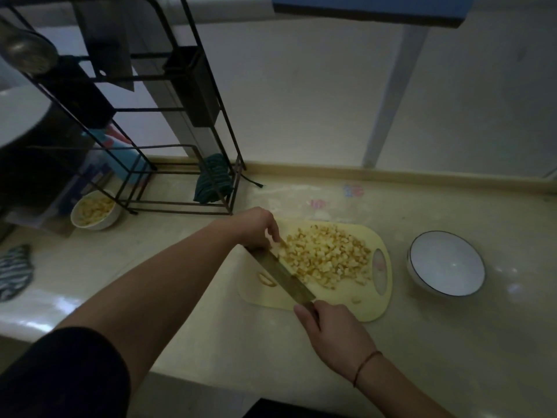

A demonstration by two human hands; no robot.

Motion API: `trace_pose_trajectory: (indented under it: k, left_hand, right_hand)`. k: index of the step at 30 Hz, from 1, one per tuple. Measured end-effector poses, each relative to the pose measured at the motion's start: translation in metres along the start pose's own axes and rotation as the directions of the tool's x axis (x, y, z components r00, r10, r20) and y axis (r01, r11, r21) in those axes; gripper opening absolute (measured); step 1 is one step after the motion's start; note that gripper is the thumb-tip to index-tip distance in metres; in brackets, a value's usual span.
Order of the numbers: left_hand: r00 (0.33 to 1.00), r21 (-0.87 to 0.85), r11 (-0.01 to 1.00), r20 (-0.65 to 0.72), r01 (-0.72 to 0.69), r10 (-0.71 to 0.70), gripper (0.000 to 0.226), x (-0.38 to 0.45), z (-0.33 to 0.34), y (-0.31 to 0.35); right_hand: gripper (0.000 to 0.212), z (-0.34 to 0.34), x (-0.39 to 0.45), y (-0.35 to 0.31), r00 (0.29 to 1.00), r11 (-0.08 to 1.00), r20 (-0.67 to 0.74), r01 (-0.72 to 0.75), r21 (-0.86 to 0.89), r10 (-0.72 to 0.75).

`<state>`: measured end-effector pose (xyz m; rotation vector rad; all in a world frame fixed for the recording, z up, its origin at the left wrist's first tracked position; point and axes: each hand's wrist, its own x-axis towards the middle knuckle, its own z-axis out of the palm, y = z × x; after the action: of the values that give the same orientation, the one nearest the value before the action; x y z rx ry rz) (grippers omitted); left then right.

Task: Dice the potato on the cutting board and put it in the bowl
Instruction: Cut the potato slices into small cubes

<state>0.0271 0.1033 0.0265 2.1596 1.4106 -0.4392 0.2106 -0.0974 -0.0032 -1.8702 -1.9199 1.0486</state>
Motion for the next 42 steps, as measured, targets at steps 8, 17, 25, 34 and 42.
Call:
trace_pose_trajectory:
  k: [8,17,25,34,42]
  left_hand:
    - [0.995,-0.04,0.997,-0.072,0.068,-0.07,0.021,0.004,0.0,-0.009]
    - [0.999,-0.005,0.999,-0.008,0.035,-0.035,0.032,0.005,0.003,-0.001]
    - [0.841,-0.418,0.896,-0.531,-0.152,-0.105,0.026,-0.037,-0.011,-0.01]
    - [0.53,-0.516,0.853,-0.748,-0.084,-0.4,0.029,-0.105,0.104,-0.056]
    - [0.742,0.35,0.845,-0.415,-0.403,0.526,0.066,-0.094,0.061,-0.023]
  right_hand:
    - [0.05,-0.002,-0.003,0.005,1.0,0.999,-0.005,-0.028,-0.028,0.028]
    - [0.053,-0.001,-0.005,0.006,1.0,0.996,-0.004,-0.029,-0.083,0.029]
    - [0.048,0.0,-0.004,0.002,0.998,0.997,0.066,-0.016,0.076,0.011]
    - [0.051,-0.007,0.017,-0.006,0.931,0.89,0.331,-0.273,0.364,0.15]
    - [0.053,-0.005,0.028,-0.009,0.948,0.986,0.311,-0.108,0.13,0.063]
